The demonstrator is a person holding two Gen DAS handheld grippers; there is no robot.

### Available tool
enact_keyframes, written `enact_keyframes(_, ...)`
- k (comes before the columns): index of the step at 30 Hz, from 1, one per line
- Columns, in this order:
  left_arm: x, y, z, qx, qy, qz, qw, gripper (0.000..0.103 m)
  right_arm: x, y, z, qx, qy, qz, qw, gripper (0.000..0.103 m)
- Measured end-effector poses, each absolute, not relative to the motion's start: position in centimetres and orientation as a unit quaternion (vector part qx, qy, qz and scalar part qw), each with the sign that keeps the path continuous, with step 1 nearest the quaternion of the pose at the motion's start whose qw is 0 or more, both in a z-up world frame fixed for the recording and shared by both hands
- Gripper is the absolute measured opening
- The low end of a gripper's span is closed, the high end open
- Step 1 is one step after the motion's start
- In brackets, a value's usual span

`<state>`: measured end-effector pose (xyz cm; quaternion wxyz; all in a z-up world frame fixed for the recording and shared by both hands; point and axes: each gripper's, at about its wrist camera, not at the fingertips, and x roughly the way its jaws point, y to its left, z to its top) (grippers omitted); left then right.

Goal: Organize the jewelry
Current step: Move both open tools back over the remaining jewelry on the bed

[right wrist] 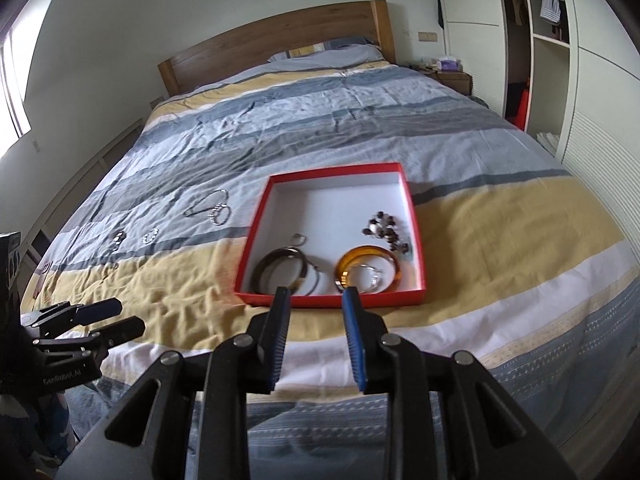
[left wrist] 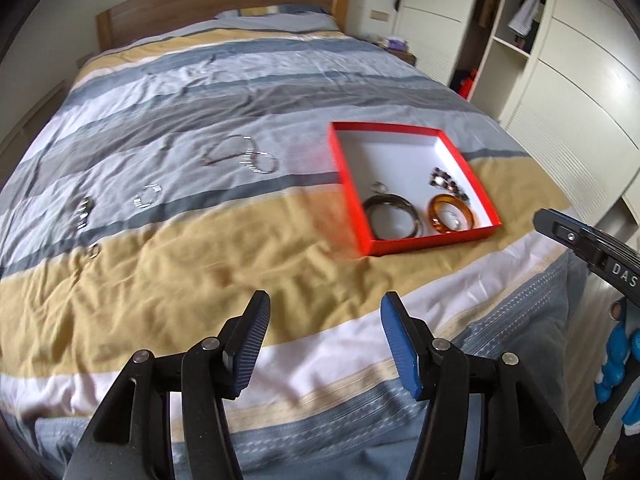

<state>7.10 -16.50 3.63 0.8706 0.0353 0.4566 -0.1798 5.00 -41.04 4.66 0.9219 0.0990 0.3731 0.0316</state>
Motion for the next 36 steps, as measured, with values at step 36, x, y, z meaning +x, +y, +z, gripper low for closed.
enact_keyframes(36, 1.7, -0.2, 2.8, -0.041, 0.432, -0.017, 0.901, 0.065, 2.3, -30.2, 6.7, 0.018, 0.379, 0.102, 0.919, 0.033)
